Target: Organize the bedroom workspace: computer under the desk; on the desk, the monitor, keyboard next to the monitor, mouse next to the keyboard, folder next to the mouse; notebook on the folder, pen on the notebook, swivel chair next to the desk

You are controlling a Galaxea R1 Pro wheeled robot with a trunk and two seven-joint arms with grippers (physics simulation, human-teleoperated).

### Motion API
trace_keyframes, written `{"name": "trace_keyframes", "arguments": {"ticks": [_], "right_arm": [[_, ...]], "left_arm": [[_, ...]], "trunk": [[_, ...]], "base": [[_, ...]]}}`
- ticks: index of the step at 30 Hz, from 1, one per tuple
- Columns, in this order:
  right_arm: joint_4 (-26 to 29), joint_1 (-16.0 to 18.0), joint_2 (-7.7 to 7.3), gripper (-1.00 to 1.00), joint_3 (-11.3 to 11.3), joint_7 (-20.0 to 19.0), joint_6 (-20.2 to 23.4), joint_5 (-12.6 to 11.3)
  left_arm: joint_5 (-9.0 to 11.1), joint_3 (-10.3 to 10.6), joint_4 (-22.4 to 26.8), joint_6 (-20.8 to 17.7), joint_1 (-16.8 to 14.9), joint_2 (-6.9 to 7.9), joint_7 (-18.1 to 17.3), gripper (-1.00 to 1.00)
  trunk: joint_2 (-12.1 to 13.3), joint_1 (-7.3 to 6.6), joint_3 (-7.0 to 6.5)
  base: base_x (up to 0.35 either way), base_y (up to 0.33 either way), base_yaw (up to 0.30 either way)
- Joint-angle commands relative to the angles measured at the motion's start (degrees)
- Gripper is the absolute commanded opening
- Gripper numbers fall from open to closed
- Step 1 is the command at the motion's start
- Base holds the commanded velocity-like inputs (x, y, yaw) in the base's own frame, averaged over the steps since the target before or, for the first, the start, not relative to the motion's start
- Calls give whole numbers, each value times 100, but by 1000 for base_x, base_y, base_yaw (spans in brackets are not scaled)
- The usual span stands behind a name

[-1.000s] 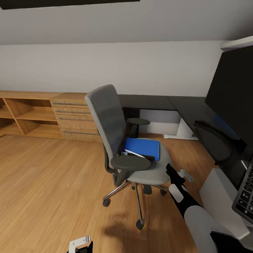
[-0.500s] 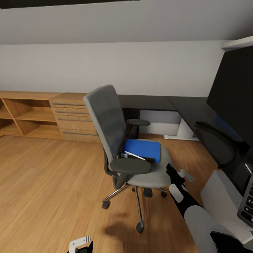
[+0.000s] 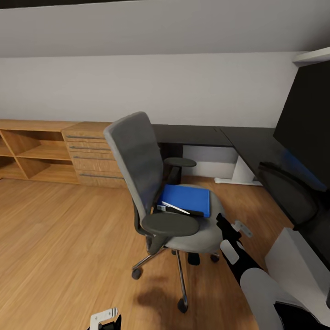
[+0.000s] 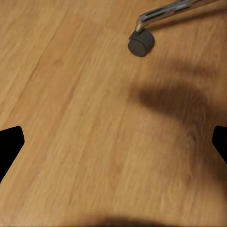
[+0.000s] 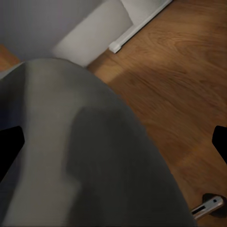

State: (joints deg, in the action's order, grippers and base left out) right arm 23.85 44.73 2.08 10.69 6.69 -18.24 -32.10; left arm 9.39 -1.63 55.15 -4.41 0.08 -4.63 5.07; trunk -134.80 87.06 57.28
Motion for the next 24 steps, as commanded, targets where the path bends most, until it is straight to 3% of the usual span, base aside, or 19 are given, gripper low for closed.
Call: {"name": "trace_keyframes", "arguments": {"ticks": [1,7,24], "right_arm": [[-3,1,3,100,-5,-3,-22,-74],[-3,1,3,100,-13,-10,-22,-77],[-20,1,13,100,-14,-10,-15,-77]], "left_arm": [[54,-4,13,-33,1,-2,11,100],[55,-5,13,-33,1,0,11,100],[54,-13,13,-33,1,6,37,100]], "trunk": [[-2,0,5],[-2,0,5],[-2,0,5]], "base": [[21,0,0],[8,0,31],[0,0,186]]}}
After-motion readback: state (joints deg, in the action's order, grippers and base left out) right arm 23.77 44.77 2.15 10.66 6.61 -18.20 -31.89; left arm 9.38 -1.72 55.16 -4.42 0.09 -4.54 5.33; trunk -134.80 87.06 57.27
